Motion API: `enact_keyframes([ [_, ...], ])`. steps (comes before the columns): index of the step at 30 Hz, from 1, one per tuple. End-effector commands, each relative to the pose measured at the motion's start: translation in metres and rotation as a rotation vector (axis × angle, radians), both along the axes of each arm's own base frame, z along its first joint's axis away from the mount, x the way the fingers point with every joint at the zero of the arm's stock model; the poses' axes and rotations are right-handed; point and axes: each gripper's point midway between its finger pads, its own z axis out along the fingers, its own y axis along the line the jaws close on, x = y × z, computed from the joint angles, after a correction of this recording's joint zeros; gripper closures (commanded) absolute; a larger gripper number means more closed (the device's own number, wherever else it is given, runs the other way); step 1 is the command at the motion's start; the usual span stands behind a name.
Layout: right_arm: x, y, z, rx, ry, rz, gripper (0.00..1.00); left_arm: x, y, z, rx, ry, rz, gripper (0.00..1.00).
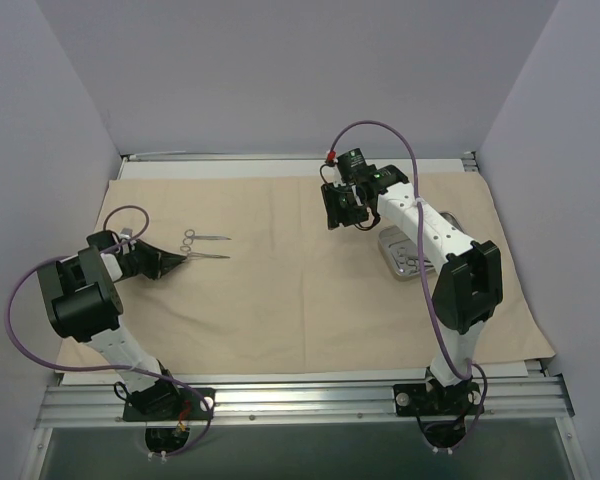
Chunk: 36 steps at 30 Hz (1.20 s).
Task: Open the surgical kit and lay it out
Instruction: Place the medical item in the surgical kit.
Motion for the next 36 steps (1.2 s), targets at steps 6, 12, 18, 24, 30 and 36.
enact_keyframes([
  [6, -0.001, -0.002, 0.008, 0.020, -0.014, -0.009, 0.59, -0.003, 0.005, -0.013, 0.021, 0.054, -0.037, 0.91],
  [12, -0.001, -0.003, 0.008, 0.025, -0.013, -0.015, 0.59, -0.007, 0.006, -0.020, 0.019, 0.087, -0.033, 0.81],
  [18, 0.000, -0.003, 0.008, 0.032, -0.013, -0.017, 0.59, -0.010, 0.009, -0.023, 0.024, 0.105, -0.031, 0.69],
  [24, 0.002, -0.004, 0.008, 0.043, -0.011, -0.038, 0.59, -0.020, 0.020, -0.022, 0.072, 0.146, -0.036, 0.59],
  [30, 0.012, -0.018, 0.012, 0.074, 0.001, -0.125, 0.58, -0.031, 0.037, 0.001, 0.220, 0.213, -0.069, 0.56],
  [36, 0.023, -0.099, -0.005, 0.126, 0.116, -0.509, 0.56, -0.048, 0.050, 0.045, 0.425, 0.236, -0.070, 0.56],
])
